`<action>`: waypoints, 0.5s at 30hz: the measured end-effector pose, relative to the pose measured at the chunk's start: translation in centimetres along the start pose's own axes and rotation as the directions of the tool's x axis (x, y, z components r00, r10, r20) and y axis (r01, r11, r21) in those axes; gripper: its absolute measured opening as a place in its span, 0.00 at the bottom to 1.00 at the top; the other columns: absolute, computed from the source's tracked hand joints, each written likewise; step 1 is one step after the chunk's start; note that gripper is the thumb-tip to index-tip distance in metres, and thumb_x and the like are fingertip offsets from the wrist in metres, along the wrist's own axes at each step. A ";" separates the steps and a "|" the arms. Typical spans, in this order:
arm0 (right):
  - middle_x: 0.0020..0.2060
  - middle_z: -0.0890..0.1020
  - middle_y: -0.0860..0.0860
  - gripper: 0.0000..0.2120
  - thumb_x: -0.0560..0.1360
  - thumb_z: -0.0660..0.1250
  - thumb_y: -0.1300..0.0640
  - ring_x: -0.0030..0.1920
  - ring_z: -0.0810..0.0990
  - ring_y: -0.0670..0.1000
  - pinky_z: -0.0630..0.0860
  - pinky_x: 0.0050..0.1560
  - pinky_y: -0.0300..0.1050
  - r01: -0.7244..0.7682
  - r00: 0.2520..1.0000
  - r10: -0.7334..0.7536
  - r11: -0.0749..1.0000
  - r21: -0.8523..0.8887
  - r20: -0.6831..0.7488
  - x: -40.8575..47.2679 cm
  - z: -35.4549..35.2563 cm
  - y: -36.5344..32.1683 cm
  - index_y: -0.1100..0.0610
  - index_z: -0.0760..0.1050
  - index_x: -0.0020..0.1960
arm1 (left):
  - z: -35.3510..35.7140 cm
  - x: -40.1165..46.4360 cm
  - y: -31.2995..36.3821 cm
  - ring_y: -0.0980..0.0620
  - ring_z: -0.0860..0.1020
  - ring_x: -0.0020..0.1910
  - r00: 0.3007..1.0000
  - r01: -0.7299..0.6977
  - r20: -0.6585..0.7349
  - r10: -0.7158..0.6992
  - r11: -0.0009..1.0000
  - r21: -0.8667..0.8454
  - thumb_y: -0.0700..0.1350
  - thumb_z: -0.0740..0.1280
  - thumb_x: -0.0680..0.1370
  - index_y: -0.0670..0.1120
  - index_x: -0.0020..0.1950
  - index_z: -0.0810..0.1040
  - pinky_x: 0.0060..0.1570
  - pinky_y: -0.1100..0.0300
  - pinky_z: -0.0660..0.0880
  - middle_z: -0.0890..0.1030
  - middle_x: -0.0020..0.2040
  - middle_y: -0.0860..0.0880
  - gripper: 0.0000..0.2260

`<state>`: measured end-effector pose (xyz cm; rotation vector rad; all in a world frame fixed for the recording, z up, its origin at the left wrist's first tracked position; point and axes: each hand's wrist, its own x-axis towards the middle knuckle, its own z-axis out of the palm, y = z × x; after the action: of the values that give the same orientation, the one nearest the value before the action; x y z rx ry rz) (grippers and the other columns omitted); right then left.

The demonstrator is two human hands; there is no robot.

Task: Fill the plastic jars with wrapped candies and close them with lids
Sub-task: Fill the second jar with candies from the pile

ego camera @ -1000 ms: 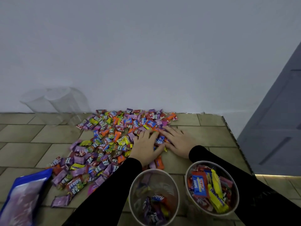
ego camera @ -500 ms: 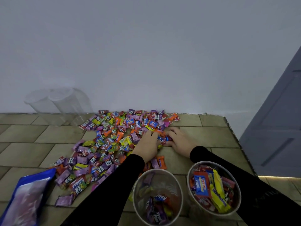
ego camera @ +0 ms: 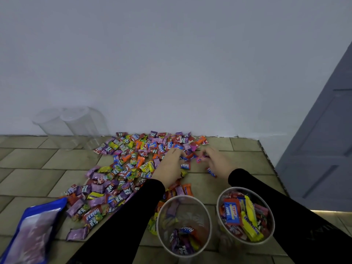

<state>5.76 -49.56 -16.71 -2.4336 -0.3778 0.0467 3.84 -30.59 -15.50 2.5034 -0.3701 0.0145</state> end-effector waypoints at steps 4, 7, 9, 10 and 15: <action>0.45 0.75 0.53 0.03 0.79 0.60 0.64 0.42 0.71 0.49 0.64 0.45 0.38 0.076 0.990 -0.072 0.997 0.029 -0.123 -0.5 -2.4 -1.3 0.58 0.71 0.51 | -1.7 -0.2 0.7 0.53 0.69 0.51 0.995 0.015 -0.096 -0.022 0.997 -0.070 0.37 0.59 0.81 0.45 0.56 0.73 0.48 0.65 0.64 0.69 0.54 0.51 0.07; 0.47 0.72 0.52 0.06 0.79 0.60 0.64 0.43 0.71 0.45 0.65 0.44 0.29 0.127 0.972 -0.121 0.992 0.016 -0.203 -1.2 -4.5 -3.0 0.63 0.72 0.55 | -3.0 -0.6 1.8 0.52 0.72 0.50 0.988 0.002 -0.152 -0.030 0.982 -0.187 0.38 0.60 0.81 0.49 0.53 0.72 0.51 0.59 0.73 0.71 0.54 0.50 0.06; 0.47 0.71 0.52 0.05 0.79 0.60 0.65 0.42 0.70 0.46 0.64 0.43 0.29 0.158 0.959 -0.151 0.987 0.012 -0.241 -1.6 -5.8 -4.5 0.62 0.72 0.54 | -4.0 -1.3 2.8 0.53 0.72 0.50 0.982 -0.023 -0.189 -0.017 0.978 -0.206 0.39 0.60 0.81 0.47 0.56 0.73 0.52 0.60 0.72 0.71 0.55 0.51 0.06; 0.47 0.71 0.53 0.05 0.79 0.60 0.64 0.42 0.70 0.48 0.63 0.42 0.31 0.166 0.956 -0.156 0.986 0.016 -0.250 -1.7 -6.4 -5.3 0.62 0.72 0.54 | -4.5 -1.5 3.2 0.53 0.72 0.50 0.978 -0.031 -0.209 -0.015 0.976 -0.217 0.40 0.60 0.82 0.46 0.58 0.74 0.52 0.60 0.72 0.71 0.54 0.51 0.07; 0.44 0.73 0.52 0.03 0.80 0.59 0.62 0.40 0.71 0.49 0.66 0.40 0.35 0.170 0.958 -0.147 0.983 0.075 -0.248 -3.1 -8.2 -9.2 0.57 0.70 0.53 | -6.6 -3.4 5.4 0.52 0.72 0.49 0.951 -0.108 -0.310 0.009 0.946 -0.305 0.40 0.59 0.82 0.48 0.58 0.72 0.51 0.61 0.70 0.71 0.54 0.50 0.07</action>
<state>1.43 -48.67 -4.77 -2.2730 -0.4478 -0.2927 -0.42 -30.14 -7.32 2.1250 -0.2913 0.3364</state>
